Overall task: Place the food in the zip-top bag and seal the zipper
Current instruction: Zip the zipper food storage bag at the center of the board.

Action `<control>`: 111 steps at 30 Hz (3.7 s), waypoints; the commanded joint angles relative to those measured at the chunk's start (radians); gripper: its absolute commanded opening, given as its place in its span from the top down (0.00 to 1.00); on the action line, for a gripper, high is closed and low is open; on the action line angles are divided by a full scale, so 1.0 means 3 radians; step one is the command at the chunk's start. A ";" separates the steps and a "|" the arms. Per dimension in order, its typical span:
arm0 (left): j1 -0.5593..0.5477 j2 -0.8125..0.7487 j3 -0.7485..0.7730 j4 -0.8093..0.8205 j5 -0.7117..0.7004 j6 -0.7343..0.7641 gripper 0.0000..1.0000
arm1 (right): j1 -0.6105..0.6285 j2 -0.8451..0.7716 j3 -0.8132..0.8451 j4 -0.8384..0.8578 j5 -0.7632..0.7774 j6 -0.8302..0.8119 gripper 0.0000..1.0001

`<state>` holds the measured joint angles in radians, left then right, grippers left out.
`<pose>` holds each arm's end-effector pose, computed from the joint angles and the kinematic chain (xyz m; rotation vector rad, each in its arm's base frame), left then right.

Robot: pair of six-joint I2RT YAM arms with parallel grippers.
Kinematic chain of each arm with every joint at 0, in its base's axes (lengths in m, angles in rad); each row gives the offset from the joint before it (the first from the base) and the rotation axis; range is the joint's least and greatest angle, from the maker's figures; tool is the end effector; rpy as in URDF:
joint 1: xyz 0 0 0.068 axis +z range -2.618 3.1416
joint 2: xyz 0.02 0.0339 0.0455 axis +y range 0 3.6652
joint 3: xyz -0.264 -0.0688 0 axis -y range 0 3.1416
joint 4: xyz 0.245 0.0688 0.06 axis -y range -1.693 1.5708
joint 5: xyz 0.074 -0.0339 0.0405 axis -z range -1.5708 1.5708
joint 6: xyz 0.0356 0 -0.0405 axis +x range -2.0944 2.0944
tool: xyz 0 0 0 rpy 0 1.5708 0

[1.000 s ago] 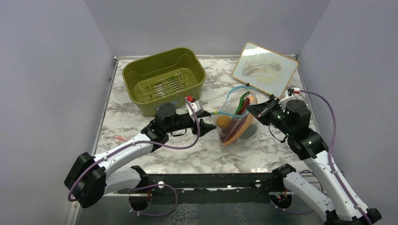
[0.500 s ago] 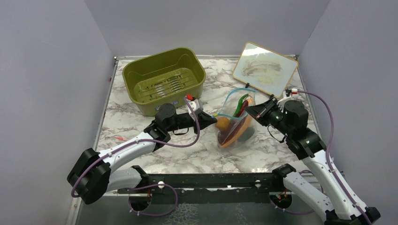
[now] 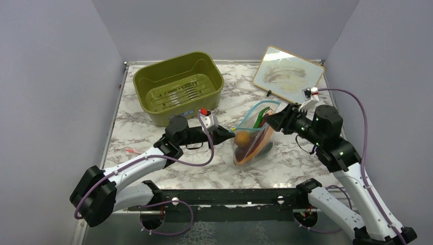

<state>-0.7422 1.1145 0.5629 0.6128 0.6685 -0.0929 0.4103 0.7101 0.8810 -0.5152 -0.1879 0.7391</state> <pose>0.1660 -0.1822 0.2794 1.0301 1.2781 -1.1528 0.1382 0.0674 0.3496 0.1987 2.0176 0.9339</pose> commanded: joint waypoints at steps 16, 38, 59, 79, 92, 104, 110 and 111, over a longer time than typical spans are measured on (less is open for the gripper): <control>-0.0016 -0.0086 0.0097 -0.0184 0.0373 0.0427 1.00 | -0.0002 0.0233 0.0375 0.0250 -0.2145 -0.3076 0.53; -0.0016 -0.0138 0.0167 -0.0435 0.0539 0.0641 1.00 | 0.0385 0.1098 0.0317 0.0608 -0.2932 -0.4031 0.57; -0.0016 -0.0166 0.0145 -0.0468 0.0594 0.0682 1.00 | 0.0713 0.1490 0.0497 0.0435 -0.2690 -0.4192 0.63; -0.0018 -0.0384 0.0080 -0.0585 0.0509 0.0892 1.00 | 0.0749 0.1268 0.0416 0.0313 -0.2330 -0.4238 0.99; -0.0016 -0.0496 0.0136 -0.0927 0.0249 0.1044 1.00 | 0.0749 0.1117 0.0484 -0.0166 -0.1822 -0.4210 0.99; -0.0016 -0.0524 0.0308 -0.1012 0.0354 0.1009 1.00 | 0.0749 0.0813 0.0541 -0.0646 -0.1081 -0.4283 0.99; -0.0016 -0.0468 0.0379 -0.0827 0.0508 0.0735 1.00 | 0.0749 0.0603 0.0475 -0.0410 -0.1428 -0.4370 0.99; -0.0016 -0.0418 0.0432 -0.0826 0.0560 0.0682 0.93 | 0.0749 0.0601 0.0431 -0.0299 -0.1598 -0.4320 0.99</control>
<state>-0.7532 0.9867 0.6300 0.3290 0.7689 0.1768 0.6445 0.9279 1.0210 -0.6365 -0.6273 -0.5484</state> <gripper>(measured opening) 0.010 0.045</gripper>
